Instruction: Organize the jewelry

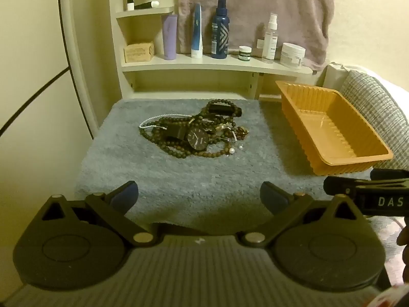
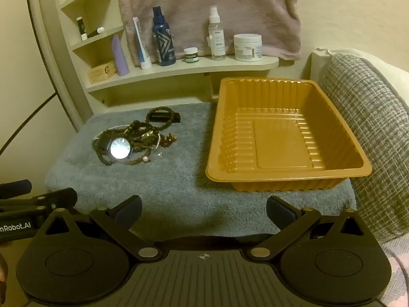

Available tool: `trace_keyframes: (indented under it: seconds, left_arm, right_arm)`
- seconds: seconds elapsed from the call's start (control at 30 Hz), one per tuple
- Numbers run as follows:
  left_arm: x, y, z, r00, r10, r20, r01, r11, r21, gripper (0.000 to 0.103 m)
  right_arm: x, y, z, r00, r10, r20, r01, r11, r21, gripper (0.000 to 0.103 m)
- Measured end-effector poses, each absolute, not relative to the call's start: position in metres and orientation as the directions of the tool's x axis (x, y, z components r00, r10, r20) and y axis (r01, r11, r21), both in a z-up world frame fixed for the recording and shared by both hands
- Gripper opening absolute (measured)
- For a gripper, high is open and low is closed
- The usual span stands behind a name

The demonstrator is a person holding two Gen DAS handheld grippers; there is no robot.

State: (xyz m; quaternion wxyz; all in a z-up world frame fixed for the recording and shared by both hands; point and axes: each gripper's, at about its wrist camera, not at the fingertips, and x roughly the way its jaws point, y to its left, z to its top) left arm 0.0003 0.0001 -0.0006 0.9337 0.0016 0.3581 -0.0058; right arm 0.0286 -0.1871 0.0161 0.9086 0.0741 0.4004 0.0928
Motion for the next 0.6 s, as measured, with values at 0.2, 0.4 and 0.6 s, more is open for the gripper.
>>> trace_keyframes:
  seconds: [0.2, 0.4, 0.6]
  left_arm:
    - [-0.001, -0.008, -0.001, 0.745, -0.002, -0.667, 0.005, 1.0, 0.004, 0.101]
    - [-0.003, 0.003, 0.002, 0.743, -0.03, -0.668, 0.008, 0.999, -0.036, 0.101]
    - [-0.003, 0.002, 0.002, 0.746, -0.027, -0.666, 0.011, 1.0, -0.029, 0.1]
  right_arm:
    - [0.028, -0.187, 0.016, 0.664, 0.228, -0.712, -0.109, 0.972, 0.21, 0.103]
    - [0.028, -0.187, 0.016, 0.664, 0.228, -0.712, -0.108, 0.972, 0.21, 0.103]
    - [0.027, -0.188, 0.016, 0.663, 0.229, -0.713, -0.109, 0.971, 0.211, 0.103]
